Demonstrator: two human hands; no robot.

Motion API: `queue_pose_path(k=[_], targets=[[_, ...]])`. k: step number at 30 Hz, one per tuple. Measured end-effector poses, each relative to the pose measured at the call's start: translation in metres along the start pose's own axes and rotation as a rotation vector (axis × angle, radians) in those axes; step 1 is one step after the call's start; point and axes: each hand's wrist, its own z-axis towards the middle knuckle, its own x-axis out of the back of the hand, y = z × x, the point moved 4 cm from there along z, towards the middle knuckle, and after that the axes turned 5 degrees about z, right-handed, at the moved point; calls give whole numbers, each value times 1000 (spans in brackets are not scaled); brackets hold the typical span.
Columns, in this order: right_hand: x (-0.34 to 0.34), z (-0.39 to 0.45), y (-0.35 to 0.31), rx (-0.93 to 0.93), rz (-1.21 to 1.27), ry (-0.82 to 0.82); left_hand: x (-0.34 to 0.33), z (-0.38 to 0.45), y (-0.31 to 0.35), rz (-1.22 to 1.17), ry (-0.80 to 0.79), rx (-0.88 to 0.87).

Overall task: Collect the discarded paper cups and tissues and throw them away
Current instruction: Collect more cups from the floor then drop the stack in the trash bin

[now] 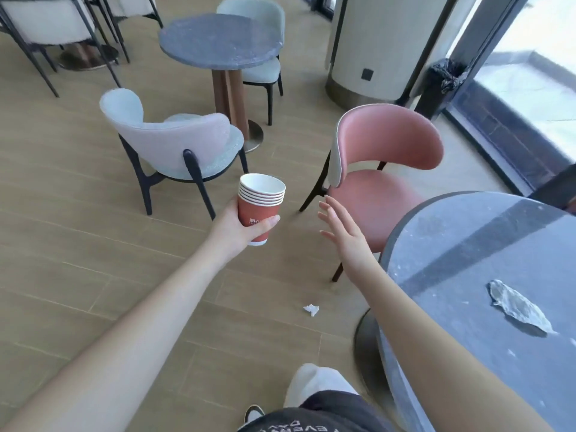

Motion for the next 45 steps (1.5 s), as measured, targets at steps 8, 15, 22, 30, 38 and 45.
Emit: queue_pose_path(k=[8, 15, 22, 30, 38, 45], targets=[[4, 115, -5, 13, -9, 19, -10, 127, 10, 55, -51, -11], [8, 237, -16, -16, 52, 10, -10, 245, 42, 83, -30, -22], [-14, 331, -42, -8, 19, -111, -1, 333, 48, 70, -29, 31], [-46, 447, -44, -20, 26, -68, 33, 456, 33, 73, -25, 59], [-76, 580, -69, -1, 49, 42, 62, 605, 34, 89, -71, -16], [-70, 667, -80, 27, 27, 172, 61, 728, 68, 108, -177, -117]])
